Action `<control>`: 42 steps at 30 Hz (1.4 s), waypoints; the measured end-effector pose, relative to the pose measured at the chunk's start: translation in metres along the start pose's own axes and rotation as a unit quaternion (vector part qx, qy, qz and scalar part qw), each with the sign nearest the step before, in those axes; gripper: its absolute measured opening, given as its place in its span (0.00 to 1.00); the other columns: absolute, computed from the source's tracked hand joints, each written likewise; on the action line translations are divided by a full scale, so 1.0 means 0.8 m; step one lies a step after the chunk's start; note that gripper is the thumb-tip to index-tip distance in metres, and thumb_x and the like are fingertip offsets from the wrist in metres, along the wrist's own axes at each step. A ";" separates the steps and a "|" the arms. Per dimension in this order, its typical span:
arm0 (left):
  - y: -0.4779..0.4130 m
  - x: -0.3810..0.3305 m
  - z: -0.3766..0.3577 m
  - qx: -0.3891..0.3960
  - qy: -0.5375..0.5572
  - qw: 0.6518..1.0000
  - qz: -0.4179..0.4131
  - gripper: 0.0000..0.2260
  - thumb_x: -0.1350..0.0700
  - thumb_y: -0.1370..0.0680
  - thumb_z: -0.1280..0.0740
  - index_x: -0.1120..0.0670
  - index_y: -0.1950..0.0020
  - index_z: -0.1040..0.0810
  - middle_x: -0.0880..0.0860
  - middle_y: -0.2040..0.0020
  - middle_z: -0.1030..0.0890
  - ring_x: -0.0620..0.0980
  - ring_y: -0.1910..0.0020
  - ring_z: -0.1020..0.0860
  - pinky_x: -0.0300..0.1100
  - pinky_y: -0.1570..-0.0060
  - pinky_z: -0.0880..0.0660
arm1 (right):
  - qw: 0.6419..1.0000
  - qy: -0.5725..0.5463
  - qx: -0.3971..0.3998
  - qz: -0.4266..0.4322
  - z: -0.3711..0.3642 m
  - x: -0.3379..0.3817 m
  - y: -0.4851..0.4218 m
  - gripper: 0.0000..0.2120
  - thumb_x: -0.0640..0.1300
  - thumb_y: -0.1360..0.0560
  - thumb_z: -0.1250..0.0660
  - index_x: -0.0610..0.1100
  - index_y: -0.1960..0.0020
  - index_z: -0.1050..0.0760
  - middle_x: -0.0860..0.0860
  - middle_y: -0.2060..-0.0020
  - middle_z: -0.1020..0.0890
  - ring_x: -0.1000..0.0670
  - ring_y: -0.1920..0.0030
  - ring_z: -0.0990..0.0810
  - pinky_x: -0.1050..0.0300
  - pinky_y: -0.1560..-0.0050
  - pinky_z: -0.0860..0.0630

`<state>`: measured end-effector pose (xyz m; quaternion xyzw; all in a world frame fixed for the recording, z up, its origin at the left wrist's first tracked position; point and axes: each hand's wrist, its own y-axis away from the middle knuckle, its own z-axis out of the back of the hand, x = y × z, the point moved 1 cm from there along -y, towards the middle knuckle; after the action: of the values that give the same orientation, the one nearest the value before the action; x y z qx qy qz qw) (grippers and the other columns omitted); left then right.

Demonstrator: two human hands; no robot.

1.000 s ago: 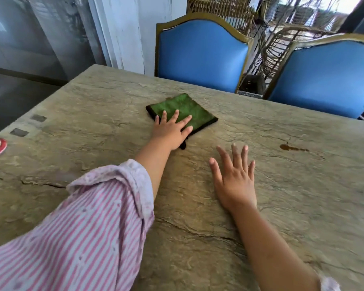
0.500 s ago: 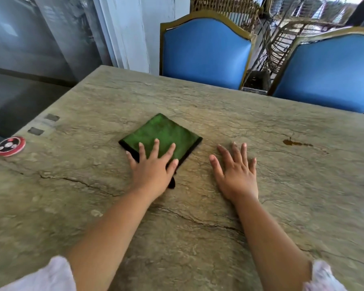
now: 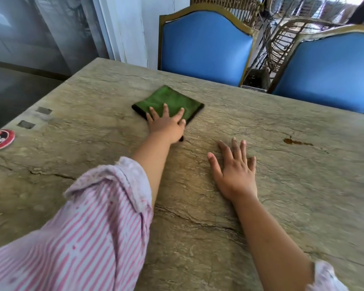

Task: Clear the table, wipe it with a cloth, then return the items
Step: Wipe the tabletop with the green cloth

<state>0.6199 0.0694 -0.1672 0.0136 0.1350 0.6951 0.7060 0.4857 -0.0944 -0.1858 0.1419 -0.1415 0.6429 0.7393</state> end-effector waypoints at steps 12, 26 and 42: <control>0.243 0.031 -0.045 0.055 -0.043 0.992 -0.101 0.22 0.40 0.20 0.57 0.34 0.26 0.57 0.52 0.21 0.58 0.68 0.25 0.59 0.57 0.25 0.56 | 0.952 -0.304 -0.032 -0.004 0.032 0.012 0.077 0.22 0.53 0.21 0.41 0.49 0.28 0.36 0.45 0.24 0.45 0.46 0.23 0.61 0.45 0.24 0.54; 0.425 -0.032 -0.073 0.155 0.046 0.957 -0.239 0.19 0.49 0.18 0.50 0.41 0.26 0.42 0.49 0.21 0.51 0.60 0.23 0.59 0.51 0.25 0.59 | 0.981 -0.196 0.001 0.006 0.048 -0.018 0.257 0.15 0.40 0.20 0.44 0.40 0.36 0.26 0.48 0.32 0.28 0.47 0.27 0.36 0.58 0.32 0.37; 0.306 -0.144 -0.100 -0.057 0.159 0.969 -0.183 0.23 0.51 0.19 0.44 0.54 0.25 0.40 0.54 0.22 0.43 0.54 0.23 0.47 0.49 0.25 0.48 | 0.970 0.049 -0.026 -0.236 0.090 -0.223 0.242 0.27 0.61 0.21 0.56 0.57 0.23 0.55 0.57 0.23 0.55 0.52 0.23 0.59 0.44 0.24 0.61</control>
<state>0.3640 -0.0495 -0.1740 -0.1620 0.2062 0.5540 0.7902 0.2681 -0.2590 -0.1836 0.1209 -0.0845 0.4524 0.8796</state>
